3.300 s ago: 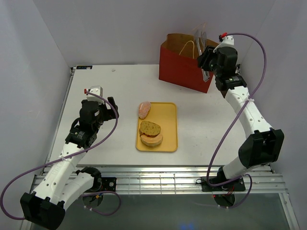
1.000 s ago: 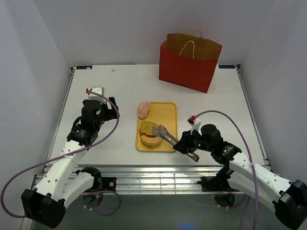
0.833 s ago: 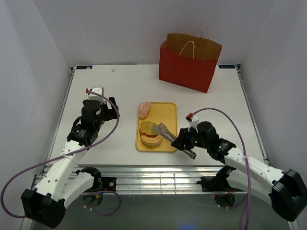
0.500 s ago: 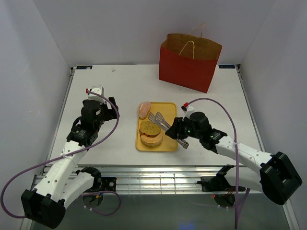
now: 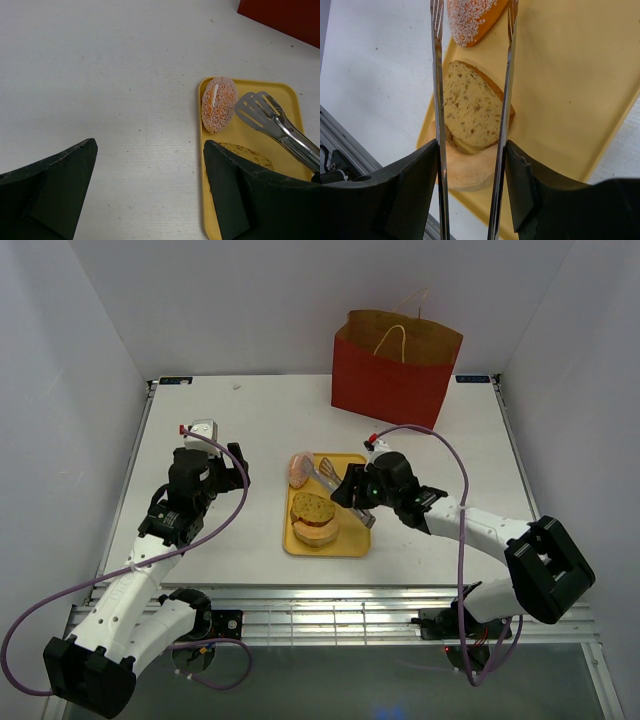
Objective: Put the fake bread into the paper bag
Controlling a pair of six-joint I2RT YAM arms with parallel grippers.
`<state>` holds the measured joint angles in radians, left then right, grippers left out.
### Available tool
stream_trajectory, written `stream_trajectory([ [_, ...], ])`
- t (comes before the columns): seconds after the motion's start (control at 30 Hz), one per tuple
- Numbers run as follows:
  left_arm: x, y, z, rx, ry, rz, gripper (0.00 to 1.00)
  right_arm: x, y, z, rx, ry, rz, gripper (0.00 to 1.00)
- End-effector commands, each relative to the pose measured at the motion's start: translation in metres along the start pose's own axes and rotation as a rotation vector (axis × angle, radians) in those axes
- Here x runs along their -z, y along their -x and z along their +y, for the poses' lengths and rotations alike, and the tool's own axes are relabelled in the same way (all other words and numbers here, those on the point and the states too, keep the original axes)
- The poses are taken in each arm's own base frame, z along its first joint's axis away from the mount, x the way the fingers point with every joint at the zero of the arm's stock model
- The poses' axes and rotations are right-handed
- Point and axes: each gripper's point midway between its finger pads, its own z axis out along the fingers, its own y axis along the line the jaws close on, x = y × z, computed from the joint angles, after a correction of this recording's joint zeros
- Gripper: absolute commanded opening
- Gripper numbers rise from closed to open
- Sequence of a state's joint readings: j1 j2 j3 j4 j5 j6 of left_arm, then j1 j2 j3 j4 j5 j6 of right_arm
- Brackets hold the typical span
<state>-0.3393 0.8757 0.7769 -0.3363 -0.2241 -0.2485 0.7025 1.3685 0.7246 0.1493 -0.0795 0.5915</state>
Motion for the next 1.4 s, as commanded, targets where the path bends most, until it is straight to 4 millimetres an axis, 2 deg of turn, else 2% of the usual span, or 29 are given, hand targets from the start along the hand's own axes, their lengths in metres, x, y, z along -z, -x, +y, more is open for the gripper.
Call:
stream_trajectory([
  [0.0, 0.006, 0.015, -0.008, 0.013, -0.032, -0.043, 0.98, -0.006, 0.035, 0.023, -0.012, 0.049, -0.096, 0.59],
  [0.27, 0.007, 0.014, -0.008, 0.012, -0.035, -0.041, 0.98, -0.025, 0.029, 0.021, -0.042, 0.048, -0.052, 0.6],
  [0.7, 0.008, 0.016, -0.009, 0.011, -0.04, -0.044, 0.98, -0.035, 0.031, 0.024, -0.058, 0.053, -0.037, 0.63],
  [1.03, 0.008, 0.016, -0.011, 0.012, -0.048, -0.044, 0.98, -0.051, 0.019, 0.021, -0.086, 0.056, 0.022, 0.63],
  [1.23, 0.008, 0.015, -0.011, 0.012, -0.05, -0.043, 0.98, -0.056, 0.021, 0.026, -0.091, 0.072, 0.025, 0.62],
  [1.33, 0.008, 0.015, -0.011, 0.012, -0.05, -0.043, 0.98, -0.055, 0.024, 0.028, -0.093, 0.08, 0.024, 0.56],
  [1.37, 0.008, 0.016, -0.011, 0.013, -0.05, -0.046, 0.98, -0.055, 0.025, 0.029, -0.09, 0.083, 0.022, 0.5],
])
